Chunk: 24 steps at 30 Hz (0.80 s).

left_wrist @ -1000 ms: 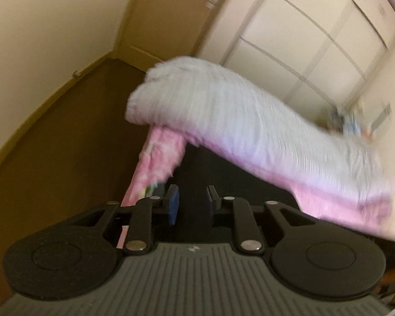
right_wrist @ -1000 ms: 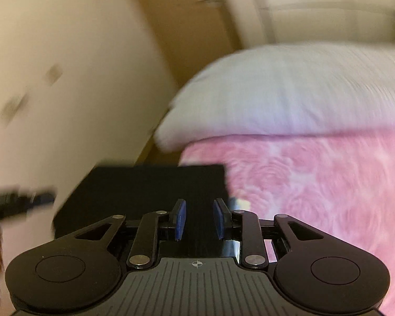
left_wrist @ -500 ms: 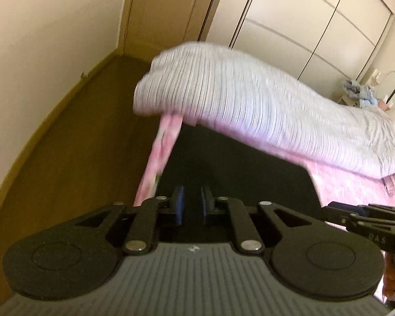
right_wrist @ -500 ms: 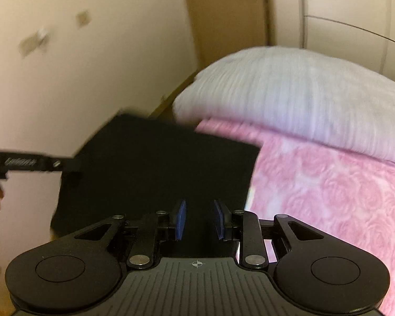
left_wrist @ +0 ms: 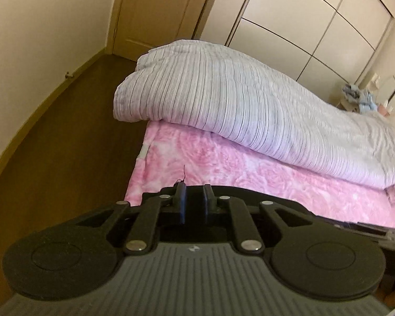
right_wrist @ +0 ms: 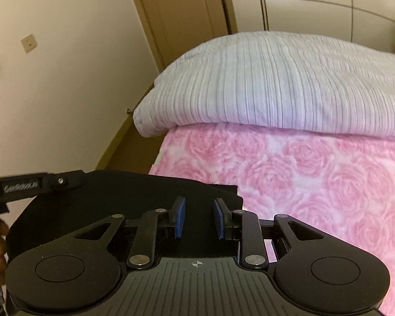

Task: Fold clothes
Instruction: 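Lower the trousers onto the folded clothes stack and open both grippers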

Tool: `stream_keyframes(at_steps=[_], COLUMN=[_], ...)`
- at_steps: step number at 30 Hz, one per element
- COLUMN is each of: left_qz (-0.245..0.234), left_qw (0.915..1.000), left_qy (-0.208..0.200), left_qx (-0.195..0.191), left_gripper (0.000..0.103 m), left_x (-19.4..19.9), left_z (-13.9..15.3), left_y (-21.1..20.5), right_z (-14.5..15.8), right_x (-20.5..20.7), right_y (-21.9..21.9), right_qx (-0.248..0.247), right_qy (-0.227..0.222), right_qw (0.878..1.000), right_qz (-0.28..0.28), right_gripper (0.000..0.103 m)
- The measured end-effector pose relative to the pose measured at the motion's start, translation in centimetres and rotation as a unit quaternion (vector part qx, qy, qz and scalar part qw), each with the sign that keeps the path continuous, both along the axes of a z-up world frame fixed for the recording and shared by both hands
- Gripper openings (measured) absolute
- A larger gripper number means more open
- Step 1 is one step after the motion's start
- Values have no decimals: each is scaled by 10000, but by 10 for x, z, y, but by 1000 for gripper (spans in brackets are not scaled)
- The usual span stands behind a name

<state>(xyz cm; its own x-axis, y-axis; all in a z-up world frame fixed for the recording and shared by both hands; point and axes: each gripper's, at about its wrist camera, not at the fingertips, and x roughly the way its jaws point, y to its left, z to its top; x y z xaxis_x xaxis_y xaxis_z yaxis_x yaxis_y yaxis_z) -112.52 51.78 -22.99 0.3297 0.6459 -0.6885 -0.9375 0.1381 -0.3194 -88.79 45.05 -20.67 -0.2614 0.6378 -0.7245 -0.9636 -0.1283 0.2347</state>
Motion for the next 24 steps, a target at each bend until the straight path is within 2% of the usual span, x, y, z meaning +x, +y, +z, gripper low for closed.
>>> stream_keyframes(at_steps=[4,7,10,13,16,18,21,22,24], left_qz=[63,227,288,265,444,555,649,680,738], left_qw=[10000,9996,9987,9973,9917,9907,9880,9869,9843], left_qy=[-53,46,306,520,780,821,1131,1234,1411], left_qx=[-14,-164,-302,-448,-926,-932,-821,-786,-763], left_gripper=[10,10,18,25,25,26,35,39,43], left_x=[-11,-15,-10,-3,4,8,18,22,29], left_z=[25,49,66,65,45,50,72,79,91], left_y=[-17,-49,-94,-129,-144,-155,-175,-181,-193], right_z=[19,41,52,51,28,23,40,44,52], right_x=[10,16,18,19,11,6,5,5,5], right_y=[-13,-48,-82,-112,-117,-120,-136,-140,-151], right_qx=[24,126,57,-184,-689,-801,-581,-553,-541], right_qy=[102,74,-25,12,-85,-259,-332,-330,-379], right_qw=[9999,9993,9982,9970,9942,9933,9940,9941,9938], right_qz=[55,337,594,753,820,795,862,877,896], right_gripper=[27,27,27,27,28,28,29,31,37])
